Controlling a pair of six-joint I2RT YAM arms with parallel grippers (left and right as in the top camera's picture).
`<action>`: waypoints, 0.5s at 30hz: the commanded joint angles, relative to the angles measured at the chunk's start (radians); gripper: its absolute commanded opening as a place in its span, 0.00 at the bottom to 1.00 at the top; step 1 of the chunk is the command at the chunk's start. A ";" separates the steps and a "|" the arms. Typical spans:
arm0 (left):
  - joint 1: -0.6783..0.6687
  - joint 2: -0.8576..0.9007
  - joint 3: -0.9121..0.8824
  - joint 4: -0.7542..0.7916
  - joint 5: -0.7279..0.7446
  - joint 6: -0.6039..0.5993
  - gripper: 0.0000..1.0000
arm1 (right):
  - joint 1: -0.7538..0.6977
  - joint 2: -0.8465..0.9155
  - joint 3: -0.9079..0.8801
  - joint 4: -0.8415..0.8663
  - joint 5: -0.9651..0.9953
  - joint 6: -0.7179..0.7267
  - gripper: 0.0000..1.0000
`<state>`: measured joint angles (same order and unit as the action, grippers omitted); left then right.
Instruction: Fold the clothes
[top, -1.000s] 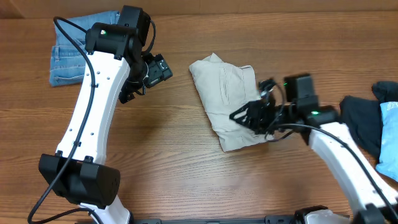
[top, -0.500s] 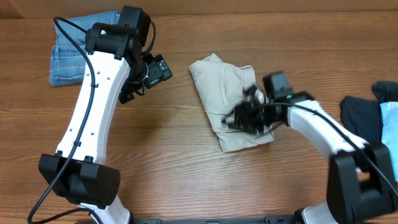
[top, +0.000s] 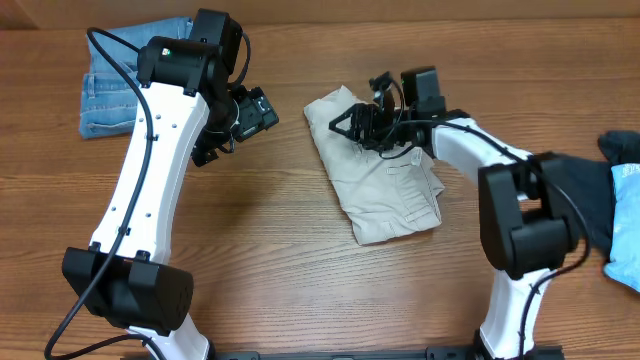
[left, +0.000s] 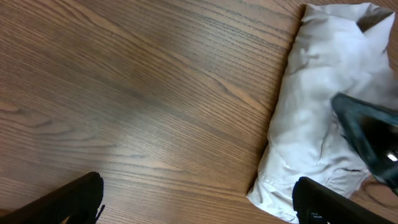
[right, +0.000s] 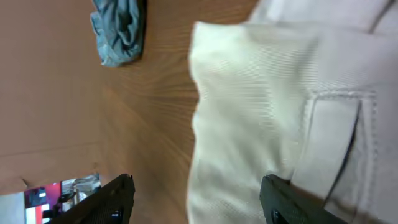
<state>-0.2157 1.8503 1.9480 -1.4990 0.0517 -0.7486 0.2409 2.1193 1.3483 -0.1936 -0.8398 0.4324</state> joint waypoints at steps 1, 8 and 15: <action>-0.003 0.010 -0.004 0.000 0.027 0.058 1.00 | -0.022 0.027 0.004 -0.005 -0.015 -0.014 0.70; -0.069 0.010 -0.047 0.101 0.121 0.231 1.00 | -0.162 -0.354 0.220 -0.522 0.203 -0.206 1.00; -0.197 0.010 -0.549 0.719 0.596 0.208 1.00 | -0.349 -0.507 0.237 -0.875 0.300 -0.198 1.00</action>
<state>-0.3916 1.8591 1.5562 -0.9771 0.3588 -0.5453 -0.0570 1.5894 1.5925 -1.0187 -0.5785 0.2417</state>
